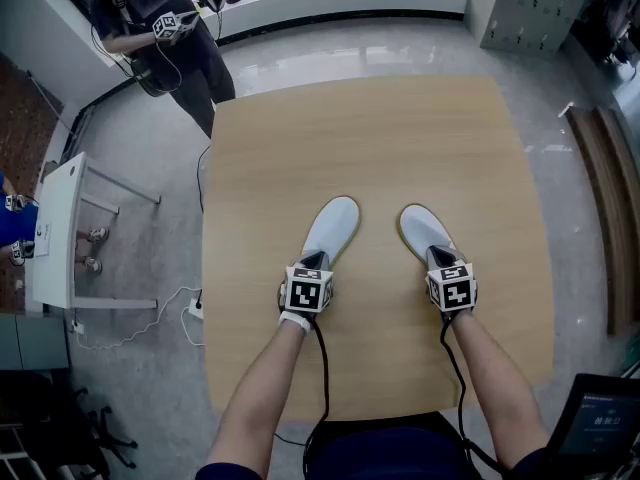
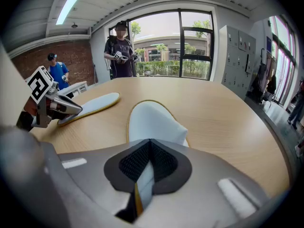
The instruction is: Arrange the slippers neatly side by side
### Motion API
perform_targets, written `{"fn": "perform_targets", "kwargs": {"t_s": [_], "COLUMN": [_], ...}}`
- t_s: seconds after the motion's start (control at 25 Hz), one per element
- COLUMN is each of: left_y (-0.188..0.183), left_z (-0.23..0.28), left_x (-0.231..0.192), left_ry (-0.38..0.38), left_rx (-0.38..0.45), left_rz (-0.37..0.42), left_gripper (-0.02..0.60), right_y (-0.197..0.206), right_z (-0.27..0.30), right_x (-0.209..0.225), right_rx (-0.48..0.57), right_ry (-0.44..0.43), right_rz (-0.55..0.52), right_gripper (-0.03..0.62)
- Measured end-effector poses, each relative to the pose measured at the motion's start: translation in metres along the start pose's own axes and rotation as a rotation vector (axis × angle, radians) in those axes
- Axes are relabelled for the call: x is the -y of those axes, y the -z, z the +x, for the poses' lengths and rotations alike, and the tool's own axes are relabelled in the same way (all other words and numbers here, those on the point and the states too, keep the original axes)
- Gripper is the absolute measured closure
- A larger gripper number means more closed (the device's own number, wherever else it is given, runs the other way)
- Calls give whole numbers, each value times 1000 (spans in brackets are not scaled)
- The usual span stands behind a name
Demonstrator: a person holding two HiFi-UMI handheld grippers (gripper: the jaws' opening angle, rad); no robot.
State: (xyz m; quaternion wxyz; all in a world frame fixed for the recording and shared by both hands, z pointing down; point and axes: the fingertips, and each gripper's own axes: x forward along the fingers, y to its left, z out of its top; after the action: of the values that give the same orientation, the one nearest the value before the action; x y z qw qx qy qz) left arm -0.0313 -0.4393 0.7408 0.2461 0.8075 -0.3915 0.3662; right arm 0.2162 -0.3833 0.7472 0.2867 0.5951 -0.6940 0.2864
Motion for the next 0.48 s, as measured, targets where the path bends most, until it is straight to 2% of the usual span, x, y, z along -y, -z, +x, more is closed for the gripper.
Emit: {"fn": "perform_targets", "kwargs": {"t_s": [0.16,0.28,0.48], "left_y": [10,20,35], "left_z": [-5,-7,-15], "left_x": [15,21,40], "left_ry": [-2,-2,60], "left_rx": [-5,-2,-19], "left_rz": [21,26,-105], "left_gripper": [578,578,578], "right_y": [9,15,30], "right_z": [-6,-10,-9], "right_x": [-4,-8,-12], "right_rx": [-7,-20,-55], "right_ry": [-11,-17,-55], "right_rz": [14,63,166], "right_gripper": [586,587,586]}}
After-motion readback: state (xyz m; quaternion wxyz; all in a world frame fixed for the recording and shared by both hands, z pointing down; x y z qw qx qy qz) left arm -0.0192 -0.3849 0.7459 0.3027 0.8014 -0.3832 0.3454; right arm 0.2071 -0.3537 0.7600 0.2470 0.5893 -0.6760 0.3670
